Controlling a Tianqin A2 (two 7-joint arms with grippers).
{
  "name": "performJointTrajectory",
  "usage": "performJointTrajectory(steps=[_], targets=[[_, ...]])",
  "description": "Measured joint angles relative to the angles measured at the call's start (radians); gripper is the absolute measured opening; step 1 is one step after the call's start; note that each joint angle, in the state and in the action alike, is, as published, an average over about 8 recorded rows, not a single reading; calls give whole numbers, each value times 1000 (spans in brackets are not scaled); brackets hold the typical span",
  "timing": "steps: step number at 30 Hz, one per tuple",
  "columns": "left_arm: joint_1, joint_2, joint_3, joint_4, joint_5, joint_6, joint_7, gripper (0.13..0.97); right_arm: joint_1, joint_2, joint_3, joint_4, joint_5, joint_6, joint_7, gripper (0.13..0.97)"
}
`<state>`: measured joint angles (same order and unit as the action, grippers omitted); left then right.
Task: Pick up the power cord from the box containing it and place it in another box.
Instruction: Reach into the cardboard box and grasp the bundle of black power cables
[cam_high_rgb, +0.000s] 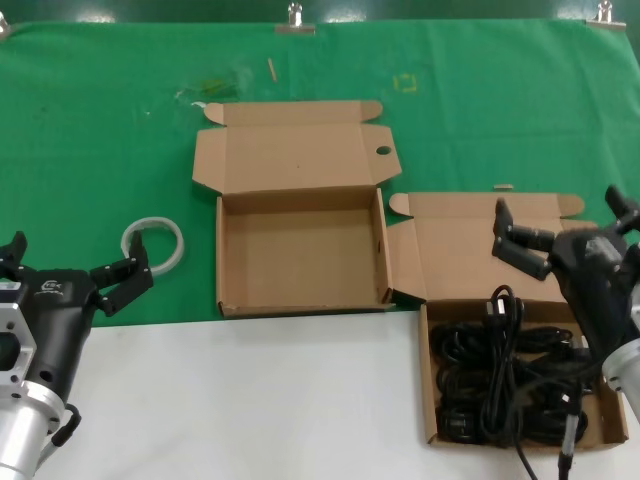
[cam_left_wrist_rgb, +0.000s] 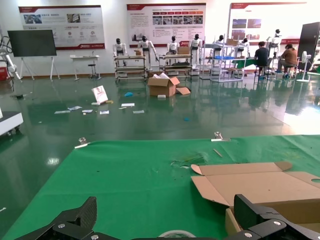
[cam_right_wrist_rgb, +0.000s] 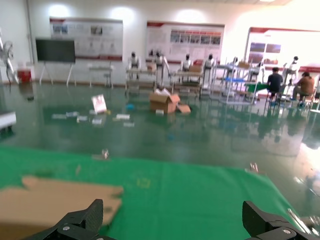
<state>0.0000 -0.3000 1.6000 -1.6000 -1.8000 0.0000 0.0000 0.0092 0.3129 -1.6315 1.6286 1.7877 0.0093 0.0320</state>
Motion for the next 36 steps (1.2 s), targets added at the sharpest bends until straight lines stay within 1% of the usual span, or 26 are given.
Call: performJointTrajectory(steps=[4,9,11,17,22,30,36], targets=[[0,0,0,0,0,0,0,966,-25,37,-62,55,82,71,-1,965],[0,0,0,0,0,0,0,966,-92,58,-136,94,201,156,10,965],[0,0,0,0,0,0,0,935,-122,55,-150,92,232,173,20,965],[0,0,0,0,0,0,0,844,-175,55,-173,62,284,196,39,965],[0,0,0,0,0,0,0,844,-178,67,-191,21,320,206,44,965],[0,0,0,0,0,0,0,844,-150,71,-220,-64,355,197,55,965],[0,0,0,0,0,0,0,567,-131,70,-228,-109,360,176,66,965]])
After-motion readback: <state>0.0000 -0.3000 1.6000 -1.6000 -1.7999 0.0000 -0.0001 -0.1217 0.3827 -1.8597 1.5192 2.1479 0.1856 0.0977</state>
